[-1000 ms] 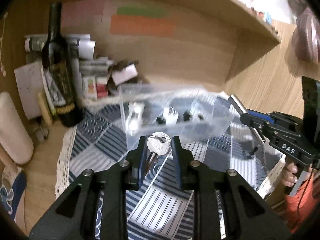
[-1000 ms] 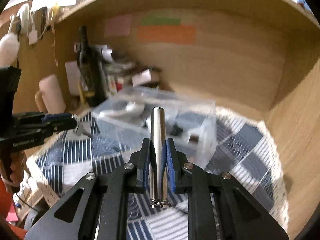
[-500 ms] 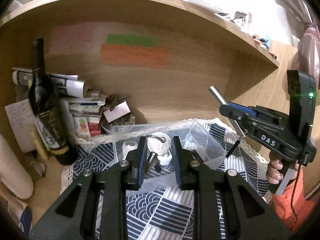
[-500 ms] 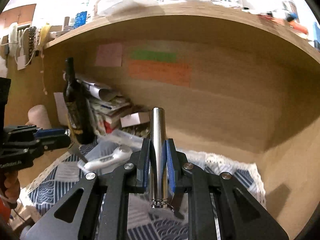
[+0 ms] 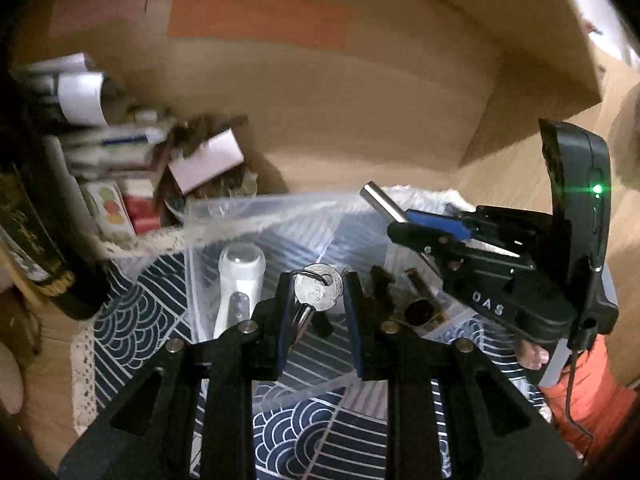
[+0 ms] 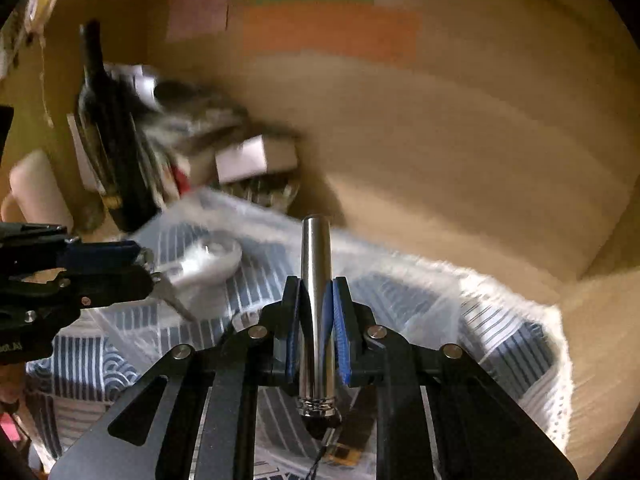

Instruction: Organize rigid objects

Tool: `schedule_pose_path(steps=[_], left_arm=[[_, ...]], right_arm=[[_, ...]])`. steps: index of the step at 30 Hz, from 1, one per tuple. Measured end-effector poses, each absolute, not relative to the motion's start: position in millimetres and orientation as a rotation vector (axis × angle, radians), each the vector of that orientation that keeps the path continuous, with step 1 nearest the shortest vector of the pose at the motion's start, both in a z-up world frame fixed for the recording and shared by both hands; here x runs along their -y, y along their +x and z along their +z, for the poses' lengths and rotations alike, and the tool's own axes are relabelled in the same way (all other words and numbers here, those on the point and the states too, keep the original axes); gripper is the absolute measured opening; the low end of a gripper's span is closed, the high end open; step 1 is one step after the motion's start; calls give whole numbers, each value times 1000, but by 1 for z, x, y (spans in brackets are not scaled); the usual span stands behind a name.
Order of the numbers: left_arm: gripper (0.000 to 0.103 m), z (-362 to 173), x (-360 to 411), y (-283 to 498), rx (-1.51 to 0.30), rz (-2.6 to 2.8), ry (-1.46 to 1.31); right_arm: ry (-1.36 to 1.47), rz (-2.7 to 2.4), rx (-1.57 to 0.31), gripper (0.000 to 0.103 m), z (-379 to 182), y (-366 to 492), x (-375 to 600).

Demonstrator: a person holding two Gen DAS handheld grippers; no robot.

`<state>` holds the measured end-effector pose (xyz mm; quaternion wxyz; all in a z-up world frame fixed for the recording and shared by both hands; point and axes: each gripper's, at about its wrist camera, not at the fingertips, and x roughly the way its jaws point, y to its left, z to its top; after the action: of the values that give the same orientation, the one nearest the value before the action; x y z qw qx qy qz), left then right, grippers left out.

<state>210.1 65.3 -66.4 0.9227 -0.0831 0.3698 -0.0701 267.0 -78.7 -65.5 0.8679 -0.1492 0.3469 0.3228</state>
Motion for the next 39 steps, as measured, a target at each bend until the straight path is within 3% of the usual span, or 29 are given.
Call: schedule_pose_path(steps=[8, 17, 24, 31, 36, 39], left_arm=[[24, -90, -65, 224, -825, -135, -164], [27, -68, -66, 207, -765, -123, -168], [50, -32, -57, 167, -643, -77, -128], [72, 5, -43, 115, -512, -53, -105], [95, 24, -27, 81, -425, -27, -85], [100, 32, -20, 63, -382, -13, -72]], right_arm=[[-331, 704, -838, 15, -87, 274, 69], [-297, 702, -736, 21, -53, 252, 87], [-270, 689, -623, 24, -21, 218, 106], [-191, 680, -471, 46, 14, 168, 142], [-117, 646, -365, 63, 34, 137, 166], [-94, 626, -324, 77, 41, 123, 176]])
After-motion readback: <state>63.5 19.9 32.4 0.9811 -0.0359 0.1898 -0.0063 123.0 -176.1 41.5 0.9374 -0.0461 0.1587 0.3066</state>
